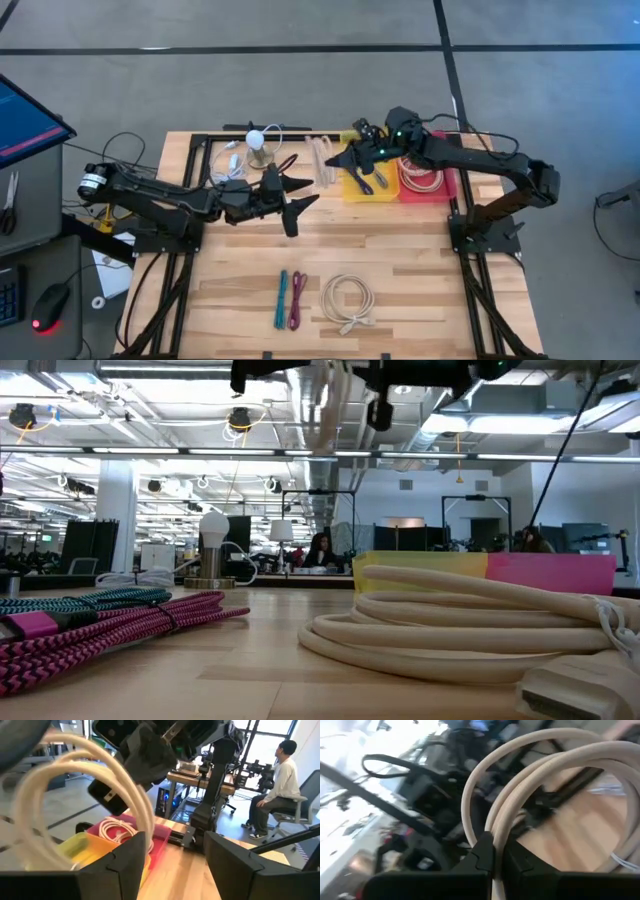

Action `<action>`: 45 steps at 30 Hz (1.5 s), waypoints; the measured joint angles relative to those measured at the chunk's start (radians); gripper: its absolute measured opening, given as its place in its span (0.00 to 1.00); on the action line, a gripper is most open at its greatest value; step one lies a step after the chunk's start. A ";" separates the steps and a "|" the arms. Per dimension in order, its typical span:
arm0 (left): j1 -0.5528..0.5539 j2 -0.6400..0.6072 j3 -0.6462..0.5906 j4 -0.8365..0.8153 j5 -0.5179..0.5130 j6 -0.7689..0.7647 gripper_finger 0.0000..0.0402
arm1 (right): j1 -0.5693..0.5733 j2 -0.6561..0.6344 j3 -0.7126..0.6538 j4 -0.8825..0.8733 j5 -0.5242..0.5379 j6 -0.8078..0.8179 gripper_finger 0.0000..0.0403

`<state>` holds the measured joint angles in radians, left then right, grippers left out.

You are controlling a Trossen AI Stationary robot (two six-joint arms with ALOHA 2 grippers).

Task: Pick & Place USB Port
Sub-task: Put the white HDMI cable into the red bin

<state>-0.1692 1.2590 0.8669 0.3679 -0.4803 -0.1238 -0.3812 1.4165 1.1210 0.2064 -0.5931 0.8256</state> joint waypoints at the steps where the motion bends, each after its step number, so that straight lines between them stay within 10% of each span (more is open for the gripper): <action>1: 0.000 -0.010 0.000 -0.017 -0.003 0.000 0.50 | -0.011 -0.015 0.000 -0.038 0.011 -0.021 0.00; 25: 0.001 -0.141 0.000 -0.076 -0.025 0.015 0.42 | -0.358 -0.346 0.000 -1.123 0.427 -0.567 0.00; 36: 0.000 -0.140 0.000 -0.082 -0.041 0.015 0.42 | -0.360 -0.333 -0.098 -1.294 0.541 -0.618 0.00; 45: 0.001 -0.140 0.000 -0.088 -0.043 0.014 0.42 | -0.361 -0.357 -0.312 -1.104 0.603 -0.567 0.00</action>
<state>-0.1684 1.1187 0.8669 0.2801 -0.5232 -0.1093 -0.7424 1.0597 0.8091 -0.8979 0.0096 0.2589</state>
